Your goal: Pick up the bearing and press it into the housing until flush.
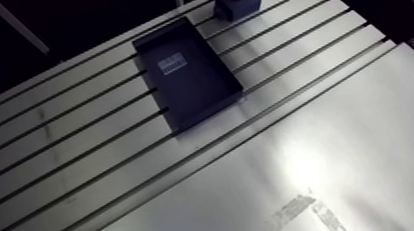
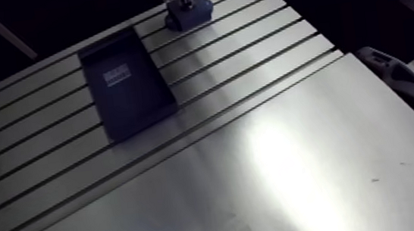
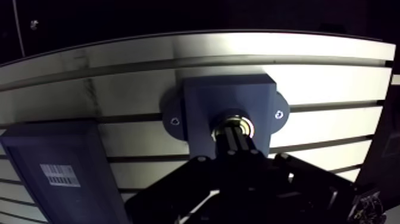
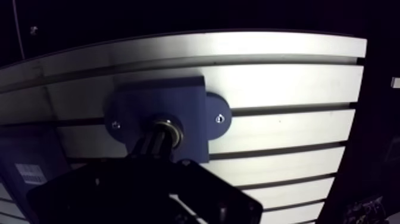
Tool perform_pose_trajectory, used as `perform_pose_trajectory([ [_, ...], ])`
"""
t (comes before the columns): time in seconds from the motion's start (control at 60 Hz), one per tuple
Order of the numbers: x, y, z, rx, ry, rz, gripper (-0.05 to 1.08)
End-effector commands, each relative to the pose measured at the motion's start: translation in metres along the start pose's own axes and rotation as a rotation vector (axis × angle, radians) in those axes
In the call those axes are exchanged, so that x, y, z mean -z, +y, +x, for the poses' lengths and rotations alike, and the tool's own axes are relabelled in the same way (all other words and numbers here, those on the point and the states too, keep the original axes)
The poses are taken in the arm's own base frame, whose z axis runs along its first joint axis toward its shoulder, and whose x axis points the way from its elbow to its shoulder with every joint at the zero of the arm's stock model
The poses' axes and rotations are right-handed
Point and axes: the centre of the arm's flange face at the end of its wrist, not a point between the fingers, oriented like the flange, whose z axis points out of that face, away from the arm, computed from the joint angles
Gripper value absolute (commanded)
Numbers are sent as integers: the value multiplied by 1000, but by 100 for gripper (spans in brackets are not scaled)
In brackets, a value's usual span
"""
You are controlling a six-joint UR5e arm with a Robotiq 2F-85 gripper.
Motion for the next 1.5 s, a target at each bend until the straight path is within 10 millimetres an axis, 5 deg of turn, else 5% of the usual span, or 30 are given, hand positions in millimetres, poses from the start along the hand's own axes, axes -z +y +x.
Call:
perform_pose_trajectory([
  [0.017, 0, 0, 0, -2, 0, 0, 108],
  [1.5, -9, 0, 2, 7, 2, -2, 108],
])
